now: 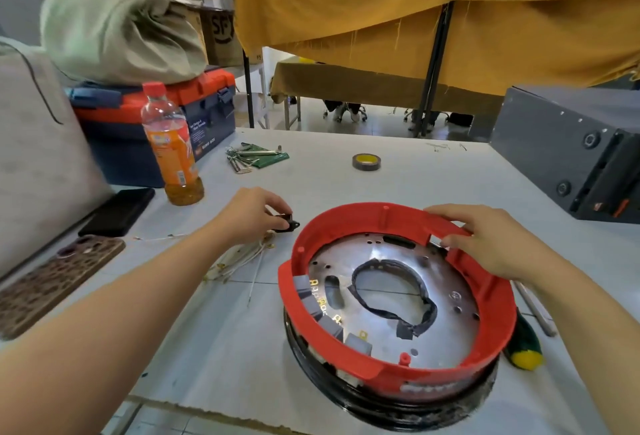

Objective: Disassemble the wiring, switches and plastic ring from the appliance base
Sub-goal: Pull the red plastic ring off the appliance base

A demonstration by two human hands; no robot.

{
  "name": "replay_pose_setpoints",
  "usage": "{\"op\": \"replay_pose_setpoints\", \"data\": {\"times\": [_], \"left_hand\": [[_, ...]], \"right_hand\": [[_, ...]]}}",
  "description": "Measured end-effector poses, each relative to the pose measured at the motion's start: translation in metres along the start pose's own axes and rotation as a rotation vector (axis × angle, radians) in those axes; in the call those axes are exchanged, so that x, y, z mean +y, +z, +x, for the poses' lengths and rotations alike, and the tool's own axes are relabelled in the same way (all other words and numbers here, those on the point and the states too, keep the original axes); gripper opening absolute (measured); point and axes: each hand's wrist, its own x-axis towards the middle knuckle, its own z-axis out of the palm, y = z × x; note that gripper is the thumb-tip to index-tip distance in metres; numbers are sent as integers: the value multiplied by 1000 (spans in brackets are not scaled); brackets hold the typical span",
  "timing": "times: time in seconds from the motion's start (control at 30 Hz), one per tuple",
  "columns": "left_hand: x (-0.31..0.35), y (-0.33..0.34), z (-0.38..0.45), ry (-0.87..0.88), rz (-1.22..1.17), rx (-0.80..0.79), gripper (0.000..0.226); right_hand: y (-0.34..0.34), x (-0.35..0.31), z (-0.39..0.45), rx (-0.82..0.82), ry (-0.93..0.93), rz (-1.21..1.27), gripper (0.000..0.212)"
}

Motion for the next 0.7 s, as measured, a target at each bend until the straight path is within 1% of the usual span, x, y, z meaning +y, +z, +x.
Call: {"op": "replay_pose_setpoints", "data": {"times": [0.17, 0.37, 0.5, 0.6, 0.67, 0.7], "left_hand": [[-4, 12, 10, 46, 112, -28, 21], [1, 12, 1, 55, 97, 1, 33], [24, -1, -24, 213, -20, 31, 23], [45, -15, -49, 351, -71, 16, 17], [57, -24, -67, 424, -86, -67, 16], [63, -28, -76, 451, -86, -152, 19]], "right_hand": [[-2, 5, 5, -11, 14, -11, 49], [-2, 3, 4, -10, 0, -69, 47], [-2, -6, -3, 64, -22, -109, 44], [-3, -24, -15, 139, -106, -55, 37], [-1, -38, -27, 117, -171, 9, 28], [0, -46, -34, 88, -199, 54, 23]]}}
